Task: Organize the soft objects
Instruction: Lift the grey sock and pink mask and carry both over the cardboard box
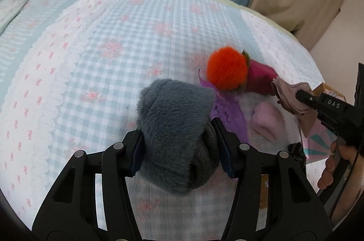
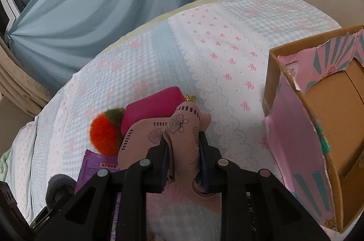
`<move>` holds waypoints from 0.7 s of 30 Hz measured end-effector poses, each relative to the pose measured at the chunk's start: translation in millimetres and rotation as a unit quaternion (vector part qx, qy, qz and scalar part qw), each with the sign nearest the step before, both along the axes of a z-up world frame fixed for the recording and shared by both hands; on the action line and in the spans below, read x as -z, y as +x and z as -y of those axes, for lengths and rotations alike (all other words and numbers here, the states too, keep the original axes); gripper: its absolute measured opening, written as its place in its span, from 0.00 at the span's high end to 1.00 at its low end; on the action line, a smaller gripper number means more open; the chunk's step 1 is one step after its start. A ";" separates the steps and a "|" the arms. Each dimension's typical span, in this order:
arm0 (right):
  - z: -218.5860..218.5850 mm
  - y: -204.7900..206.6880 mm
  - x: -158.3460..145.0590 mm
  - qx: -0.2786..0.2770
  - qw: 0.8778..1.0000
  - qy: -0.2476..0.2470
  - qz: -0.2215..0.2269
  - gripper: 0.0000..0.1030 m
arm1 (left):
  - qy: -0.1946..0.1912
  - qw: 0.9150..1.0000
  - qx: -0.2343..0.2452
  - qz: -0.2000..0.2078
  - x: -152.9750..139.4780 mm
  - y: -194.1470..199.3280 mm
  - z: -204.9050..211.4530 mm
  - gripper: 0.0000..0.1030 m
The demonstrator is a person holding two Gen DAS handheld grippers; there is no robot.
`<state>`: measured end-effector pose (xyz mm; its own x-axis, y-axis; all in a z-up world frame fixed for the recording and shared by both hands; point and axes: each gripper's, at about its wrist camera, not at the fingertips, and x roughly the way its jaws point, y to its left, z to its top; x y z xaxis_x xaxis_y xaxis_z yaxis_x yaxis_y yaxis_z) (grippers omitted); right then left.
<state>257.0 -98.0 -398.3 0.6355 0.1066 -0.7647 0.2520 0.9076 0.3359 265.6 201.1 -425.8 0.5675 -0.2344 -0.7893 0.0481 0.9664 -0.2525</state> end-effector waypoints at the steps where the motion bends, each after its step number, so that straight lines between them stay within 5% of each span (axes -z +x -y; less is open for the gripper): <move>1: 0.1 -0.8 -1.4 0.000 1.000 0.001 0.001 0.79 | 0.001 1.000 0.000 0.004 -3.7 -3.1 1.0 0.51; 13: 0.0 -20.3 -29.9 -0.010 1.000 -0.002 0.029 0.79 | -0.005 0.999 0.001 0.049 -48.3 -25.5 8.1 0.51; 21: 4.4 -43.1 -77.3 -0.016 0.999 -0.006 0.048 0.79 | -0.009 0.998 0.002 0.066 -96.6 -44.2 17.7 0.51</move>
<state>214.0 -102.3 -321.1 0.7030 0.1197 -0.7011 0.1893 0.9187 0.3466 221.4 183.4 -329.2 0.6653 -0.2504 -0.7033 0.0862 0.9615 -0.2608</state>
